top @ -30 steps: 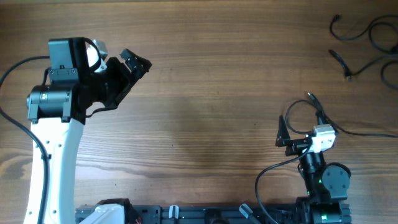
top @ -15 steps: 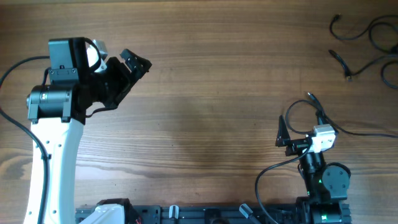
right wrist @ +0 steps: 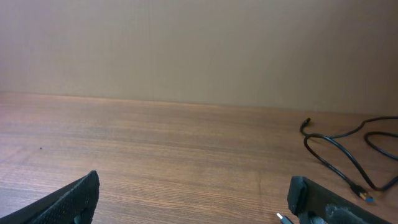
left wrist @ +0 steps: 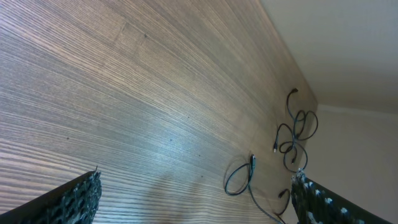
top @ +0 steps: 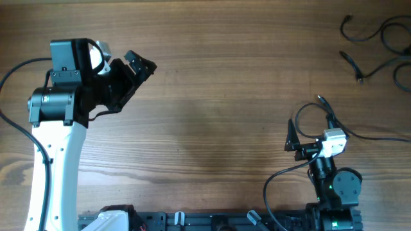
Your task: Untangle cables
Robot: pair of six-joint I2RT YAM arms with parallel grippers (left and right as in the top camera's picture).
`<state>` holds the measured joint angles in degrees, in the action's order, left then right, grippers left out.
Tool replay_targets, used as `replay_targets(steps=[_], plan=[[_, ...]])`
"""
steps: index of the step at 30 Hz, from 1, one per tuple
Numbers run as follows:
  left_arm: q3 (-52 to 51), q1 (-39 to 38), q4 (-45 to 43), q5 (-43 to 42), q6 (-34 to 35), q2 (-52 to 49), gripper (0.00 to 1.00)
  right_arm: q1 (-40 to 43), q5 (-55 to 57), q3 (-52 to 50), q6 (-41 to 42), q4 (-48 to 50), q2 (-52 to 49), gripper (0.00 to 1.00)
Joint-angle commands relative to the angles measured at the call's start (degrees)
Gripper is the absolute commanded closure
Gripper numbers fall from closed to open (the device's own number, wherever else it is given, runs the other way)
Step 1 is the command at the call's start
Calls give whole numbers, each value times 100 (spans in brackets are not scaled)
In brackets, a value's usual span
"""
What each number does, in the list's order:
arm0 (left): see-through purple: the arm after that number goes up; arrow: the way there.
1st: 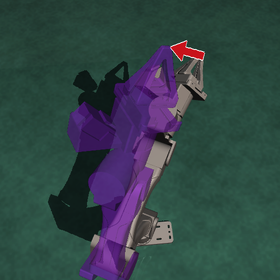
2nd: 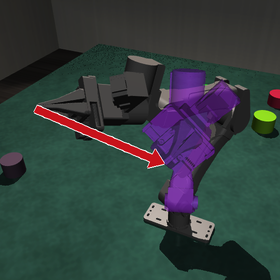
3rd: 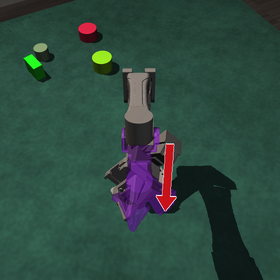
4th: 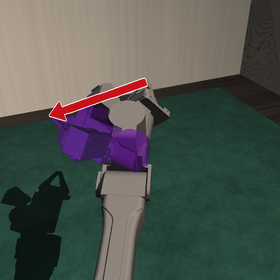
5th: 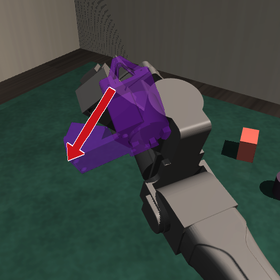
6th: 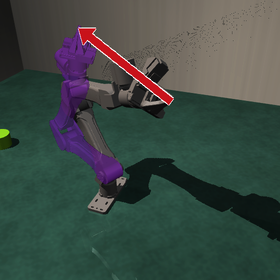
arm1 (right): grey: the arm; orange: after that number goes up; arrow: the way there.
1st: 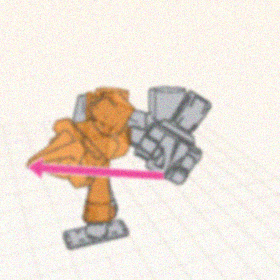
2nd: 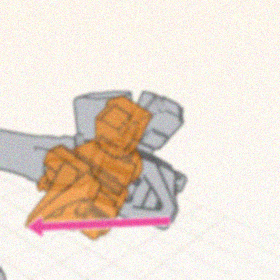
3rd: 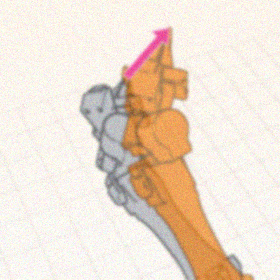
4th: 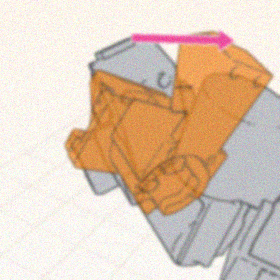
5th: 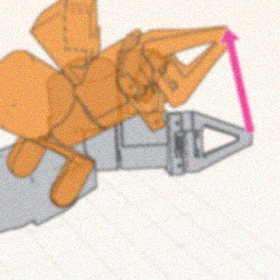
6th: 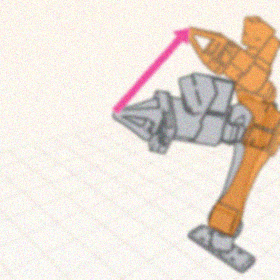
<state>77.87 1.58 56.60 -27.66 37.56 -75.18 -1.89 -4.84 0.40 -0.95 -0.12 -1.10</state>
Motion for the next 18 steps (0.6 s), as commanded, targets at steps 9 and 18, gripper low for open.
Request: replay_targets(steps=[9, 18], plan=[[4, -13, -166, 221, -133, -57, 0, 26, 57, -9, -46, 15, 85, 0], [2, -59, 192, 1143, -380, 2, 0, 26, 55, -9, -46, 15, 83, 0]])
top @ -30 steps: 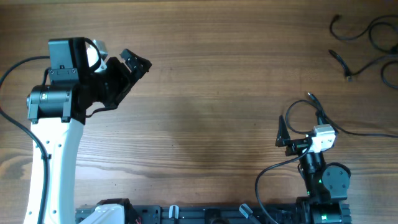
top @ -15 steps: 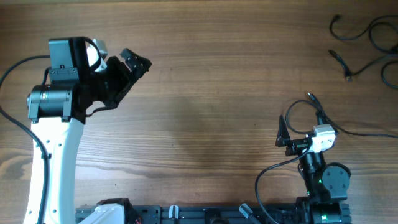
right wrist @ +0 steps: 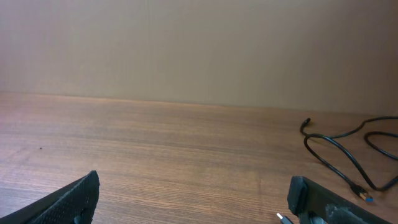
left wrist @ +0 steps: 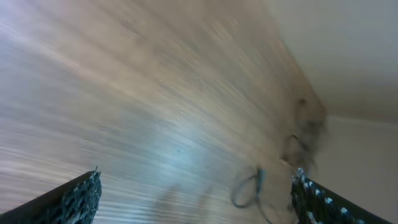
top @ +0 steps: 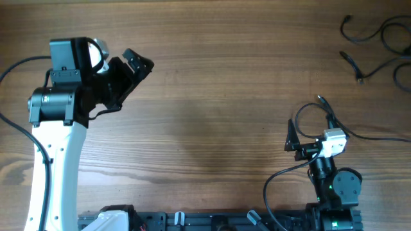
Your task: Untangle cables
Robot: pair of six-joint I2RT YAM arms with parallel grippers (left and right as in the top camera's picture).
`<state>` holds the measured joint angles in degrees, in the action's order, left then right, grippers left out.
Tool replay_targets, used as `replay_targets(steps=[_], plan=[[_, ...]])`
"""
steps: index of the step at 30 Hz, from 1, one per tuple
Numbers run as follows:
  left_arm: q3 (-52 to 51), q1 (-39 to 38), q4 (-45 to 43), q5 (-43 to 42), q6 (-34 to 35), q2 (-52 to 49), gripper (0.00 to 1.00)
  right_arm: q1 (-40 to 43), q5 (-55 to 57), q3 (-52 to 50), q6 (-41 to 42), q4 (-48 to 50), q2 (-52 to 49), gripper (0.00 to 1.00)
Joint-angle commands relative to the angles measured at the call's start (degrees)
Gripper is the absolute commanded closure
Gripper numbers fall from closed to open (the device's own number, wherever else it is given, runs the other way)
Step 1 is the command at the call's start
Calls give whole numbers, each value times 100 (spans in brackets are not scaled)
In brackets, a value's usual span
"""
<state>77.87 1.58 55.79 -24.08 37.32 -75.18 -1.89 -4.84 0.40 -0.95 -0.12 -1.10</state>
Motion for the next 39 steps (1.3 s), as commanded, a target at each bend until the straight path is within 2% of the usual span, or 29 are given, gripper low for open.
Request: replay_targets(steps=[1, 3, 9, 19, 30, 39], plan=[[2, -94, 442, 942, -807, 22, 0, 26, 55, -9, -46, 17, 83, 0], [-2, -111, 463, 933, -1445, 74, 0, 26, 55, -9, -46, 15, 83, 0], [-129, -221, 553, 861, -2070, 573, 0, 26, 55, -9, -46, 15, 83, 0], [-1346, -260, 625, 874, -2068, 2210, 0, 26, 55, -9, -44, 17, 83, 0], [-1434, -260, 925, 804, -3104, 3432, 0, 26, 55, -9, -48, 15, 83, 0], [-1939, -260, 918, 804, -3373, 4448, 0, 26, 57, -9, -46, 15, 83, 0]])
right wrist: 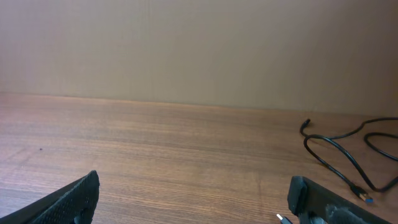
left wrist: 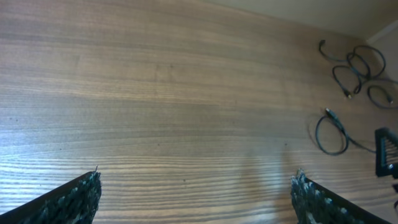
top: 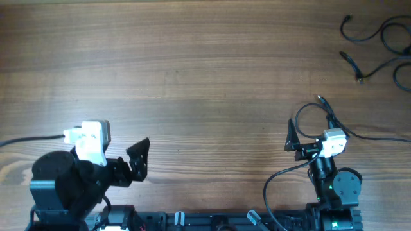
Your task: Untangle cables
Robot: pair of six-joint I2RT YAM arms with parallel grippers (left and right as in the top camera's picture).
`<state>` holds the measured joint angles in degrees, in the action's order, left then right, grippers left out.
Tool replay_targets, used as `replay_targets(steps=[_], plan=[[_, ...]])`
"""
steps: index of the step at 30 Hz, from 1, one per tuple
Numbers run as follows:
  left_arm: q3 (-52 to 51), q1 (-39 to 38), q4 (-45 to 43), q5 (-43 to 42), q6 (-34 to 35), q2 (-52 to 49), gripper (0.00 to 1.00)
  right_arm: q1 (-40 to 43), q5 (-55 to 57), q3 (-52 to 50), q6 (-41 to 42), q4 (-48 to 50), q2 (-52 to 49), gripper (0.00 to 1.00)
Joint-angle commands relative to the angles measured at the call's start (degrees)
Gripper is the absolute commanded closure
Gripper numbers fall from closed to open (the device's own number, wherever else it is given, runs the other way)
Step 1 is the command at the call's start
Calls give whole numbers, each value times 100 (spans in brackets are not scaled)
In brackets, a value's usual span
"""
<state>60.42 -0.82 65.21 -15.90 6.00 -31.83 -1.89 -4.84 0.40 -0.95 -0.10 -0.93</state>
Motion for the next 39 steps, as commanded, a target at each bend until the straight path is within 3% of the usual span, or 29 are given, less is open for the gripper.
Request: replay_targets(steps=[1, 7, 19, 39], plan=[[-216, -20, -26, -13, -243, 109, 0, 26, 57, -9, -46, 13, 66, 0], [-916, -20, -706, -13, -236, 275, 0, 26, 57, -9, -46, 13, 66, 0], [-1547, 2, -857, -9, -284, 1222, 0, 26, 55, -9, -46, 13, 66, 0], [-3995, 173, -3792, -122, -278, 3152, 0, 26, 57, -9, -46, 13, 66, 0]])
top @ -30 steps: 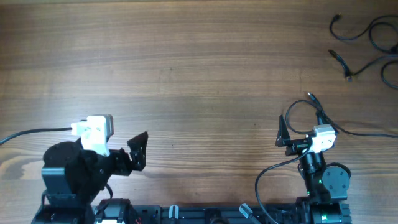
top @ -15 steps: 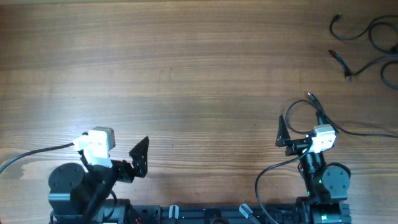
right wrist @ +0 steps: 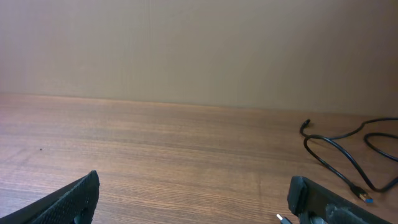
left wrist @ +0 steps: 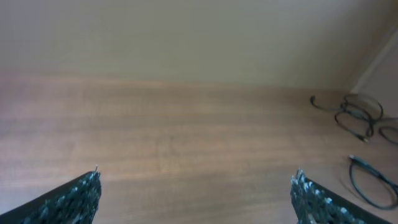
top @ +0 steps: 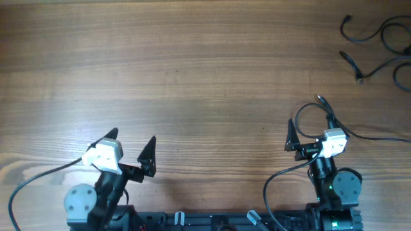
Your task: Untangle cables
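A bunch of black cables point(top: 379, 45) lies at the far right corner, also seen small in the left wrist view as the cable bunch point(left wrist: 356, 115). A single looped black cable point(top: 307, 117) lies just in front of my right gripper point(top: 311, 131) and trails off right. The right wrist view shows another stretch of cable point(right wrist: 342, 154) and a connector tip point(right wrist: 281, 218) by the right finger. My right gripper point(right wrist: 196, 199) is open and holds nothing. At the near left edge, my left gripper point(top: 131, 146) is open and empty, also shown as left gripper point(left wrist: 196, 199).
The wooden table point(top: 205, 77) spreads between both arms. A black rail point(top: 212, 221) runs along the near edge. The right arm's own cable point(top: 273, 183) loops beside its base. A plain wall point(right wrist: 199, 43) stands behind the table.
My left arm has folded lower at the near left edge, and its camera now looks level across the table instead of down at it. The right arm and the cables have not moved.
My left arm first stood stretched over the far left of the table, gripper open and empty. Then it was back at the near edge, and now it sits folded there. The right arm stayed still throughout, and no cable has shifted.
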Robot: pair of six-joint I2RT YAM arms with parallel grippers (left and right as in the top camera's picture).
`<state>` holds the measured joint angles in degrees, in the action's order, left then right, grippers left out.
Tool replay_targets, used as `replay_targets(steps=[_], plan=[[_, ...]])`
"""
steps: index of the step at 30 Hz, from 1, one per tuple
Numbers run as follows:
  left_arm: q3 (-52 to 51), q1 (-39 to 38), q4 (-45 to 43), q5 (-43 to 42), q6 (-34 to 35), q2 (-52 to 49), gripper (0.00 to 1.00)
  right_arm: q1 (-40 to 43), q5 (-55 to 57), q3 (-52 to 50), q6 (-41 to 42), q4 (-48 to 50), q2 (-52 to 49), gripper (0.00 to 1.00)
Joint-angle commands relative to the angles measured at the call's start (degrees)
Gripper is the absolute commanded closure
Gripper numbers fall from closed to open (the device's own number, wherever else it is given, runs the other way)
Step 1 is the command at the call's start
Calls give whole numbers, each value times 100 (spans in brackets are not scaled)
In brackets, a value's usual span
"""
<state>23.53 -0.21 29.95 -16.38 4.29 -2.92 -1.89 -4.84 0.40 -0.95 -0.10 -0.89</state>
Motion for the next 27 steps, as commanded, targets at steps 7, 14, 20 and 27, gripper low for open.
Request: replay_targets(steps=[7, 14, 20, 27], plan=[[-634, 210, -1355, -70, -109, 273, 0, 26, 55, -9, -46, 13, 61, 0], [-1027, 208, -2653, -70, -101, 273, 0, 24, 57, -9, -46, 13, 61, 0], [-1283, 197, -3482, -70, -85, 273, 0, 26, 55, -9, -48, 13, 61, 0], [-1672, 197, -4415, -70, -85, 273, 0, 26, 55, -9, -46, 13, 61, 0]])
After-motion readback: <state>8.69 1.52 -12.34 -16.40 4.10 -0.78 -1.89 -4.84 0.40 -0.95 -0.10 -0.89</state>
